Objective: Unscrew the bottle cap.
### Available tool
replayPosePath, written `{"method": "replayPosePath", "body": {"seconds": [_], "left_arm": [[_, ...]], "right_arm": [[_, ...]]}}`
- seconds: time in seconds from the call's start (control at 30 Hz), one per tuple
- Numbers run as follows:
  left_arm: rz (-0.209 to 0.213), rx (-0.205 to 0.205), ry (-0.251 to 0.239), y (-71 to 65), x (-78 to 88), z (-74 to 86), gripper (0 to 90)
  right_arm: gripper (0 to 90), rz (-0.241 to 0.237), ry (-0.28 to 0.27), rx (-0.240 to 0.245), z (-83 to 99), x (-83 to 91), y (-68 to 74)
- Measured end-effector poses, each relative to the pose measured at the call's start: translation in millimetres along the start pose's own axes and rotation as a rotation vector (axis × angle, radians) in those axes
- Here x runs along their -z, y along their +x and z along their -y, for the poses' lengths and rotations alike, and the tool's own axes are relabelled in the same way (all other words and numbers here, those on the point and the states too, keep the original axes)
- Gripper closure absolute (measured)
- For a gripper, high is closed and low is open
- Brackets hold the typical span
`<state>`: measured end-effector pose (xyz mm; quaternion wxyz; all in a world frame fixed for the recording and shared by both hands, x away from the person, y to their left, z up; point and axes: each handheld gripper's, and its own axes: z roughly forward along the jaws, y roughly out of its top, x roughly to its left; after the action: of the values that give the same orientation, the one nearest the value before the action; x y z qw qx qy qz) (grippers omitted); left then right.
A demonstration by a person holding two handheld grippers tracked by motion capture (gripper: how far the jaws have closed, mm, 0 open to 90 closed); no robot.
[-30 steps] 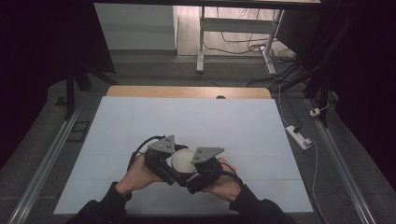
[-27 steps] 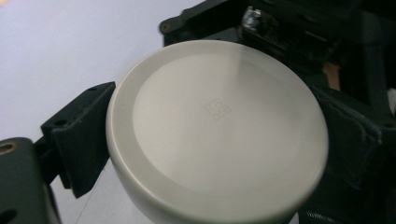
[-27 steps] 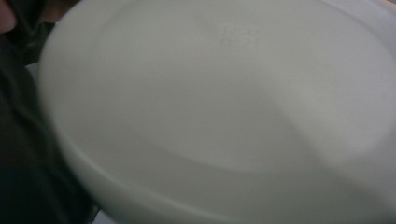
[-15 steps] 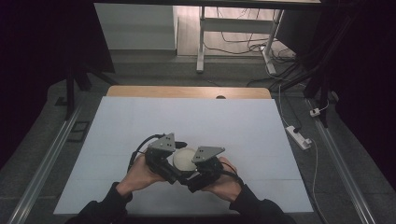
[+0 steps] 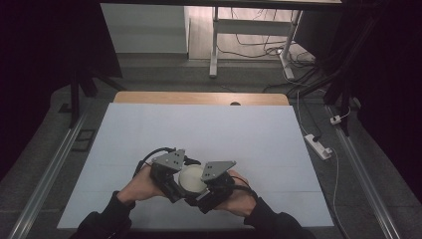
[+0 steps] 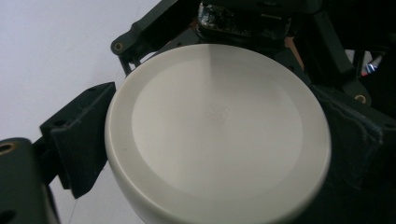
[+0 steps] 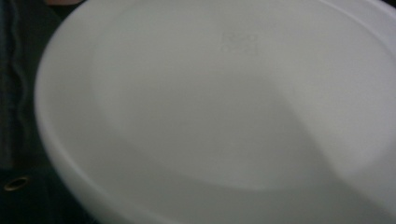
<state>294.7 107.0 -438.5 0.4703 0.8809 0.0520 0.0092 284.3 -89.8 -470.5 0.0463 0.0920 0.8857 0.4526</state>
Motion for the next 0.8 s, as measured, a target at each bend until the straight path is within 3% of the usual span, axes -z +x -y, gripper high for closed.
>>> {"method": "replayPosePath", "body": {"seconds": [0.27, 0.37, 0.8], "left_arm": [[-0.099, 0.105, -0.015, 0.7, -5.9, -3.6, 7.7], [-0.112, 0.130, -0.024, 1.5, -6.8, -4.1, 7.8], [-0.154, 0.137, -0.042, -1.8, -2.1, -7.9, 7.9]], "right_arm": [[6.7, 0.083, 0.009, -0.047, 1.3, 1.6, -6.1], [6.7, 0.104, 0.012, -0.063, 1.4, 1.8, -6.8], [6.7, 0.120, 0.024, -0.059, 3.0, -0.1, -8.4]]}}
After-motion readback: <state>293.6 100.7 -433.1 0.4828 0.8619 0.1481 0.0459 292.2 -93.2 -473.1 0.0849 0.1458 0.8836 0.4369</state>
